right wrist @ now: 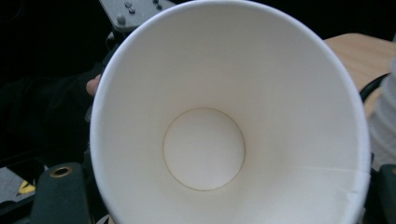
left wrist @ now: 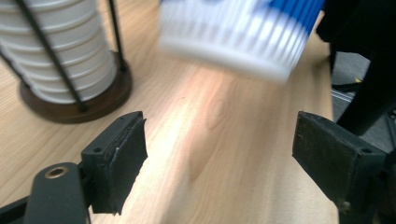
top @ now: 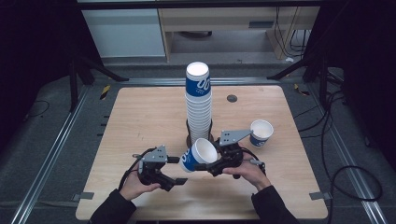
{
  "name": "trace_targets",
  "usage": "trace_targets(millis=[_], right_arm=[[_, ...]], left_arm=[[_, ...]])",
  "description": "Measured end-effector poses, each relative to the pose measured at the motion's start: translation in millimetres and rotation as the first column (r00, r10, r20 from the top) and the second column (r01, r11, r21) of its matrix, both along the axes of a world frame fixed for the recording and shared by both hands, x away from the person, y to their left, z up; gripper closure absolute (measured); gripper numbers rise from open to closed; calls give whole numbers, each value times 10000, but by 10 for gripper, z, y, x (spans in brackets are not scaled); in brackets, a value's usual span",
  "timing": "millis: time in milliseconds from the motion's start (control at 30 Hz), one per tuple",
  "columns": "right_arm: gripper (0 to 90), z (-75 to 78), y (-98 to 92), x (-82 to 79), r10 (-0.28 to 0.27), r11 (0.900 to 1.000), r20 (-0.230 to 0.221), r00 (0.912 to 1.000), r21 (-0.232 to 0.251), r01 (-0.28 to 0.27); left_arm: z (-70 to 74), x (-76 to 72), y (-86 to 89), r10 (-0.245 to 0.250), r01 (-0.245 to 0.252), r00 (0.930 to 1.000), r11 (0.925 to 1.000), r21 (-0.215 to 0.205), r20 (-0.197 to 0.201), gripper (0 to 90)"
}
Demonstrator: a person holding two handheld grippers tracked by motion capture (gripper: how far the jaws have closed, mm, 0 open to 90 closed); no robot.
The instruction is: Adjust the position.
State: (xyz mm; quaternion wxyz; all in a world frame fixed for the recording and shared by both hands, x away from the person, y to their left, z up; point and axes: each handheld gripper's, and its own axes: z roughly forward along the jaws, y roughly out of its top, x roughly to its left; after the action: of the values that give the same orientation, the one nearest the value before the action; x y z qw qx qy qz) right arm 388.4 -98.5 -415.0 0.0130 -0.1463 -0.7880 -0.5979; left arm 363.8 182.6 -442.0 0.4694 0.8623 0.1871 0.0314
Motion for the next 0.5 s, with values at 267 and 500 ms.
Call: trace_targets(millis=[267, 500], right_arm=[[207, 78, -196, 34, -1197, 9926, 330, 9923, -179, 1204], [207, 81, -302, 61, -2322, 9668, 685, 9703, -929, 2379]], left_arm=[[-22, 129, 187, 1450, -1450, 9894, 9894, 33, -104, 152], [-26, 183, 306, 2446, -2446, 9696, 9696, -8, -101, 152]])
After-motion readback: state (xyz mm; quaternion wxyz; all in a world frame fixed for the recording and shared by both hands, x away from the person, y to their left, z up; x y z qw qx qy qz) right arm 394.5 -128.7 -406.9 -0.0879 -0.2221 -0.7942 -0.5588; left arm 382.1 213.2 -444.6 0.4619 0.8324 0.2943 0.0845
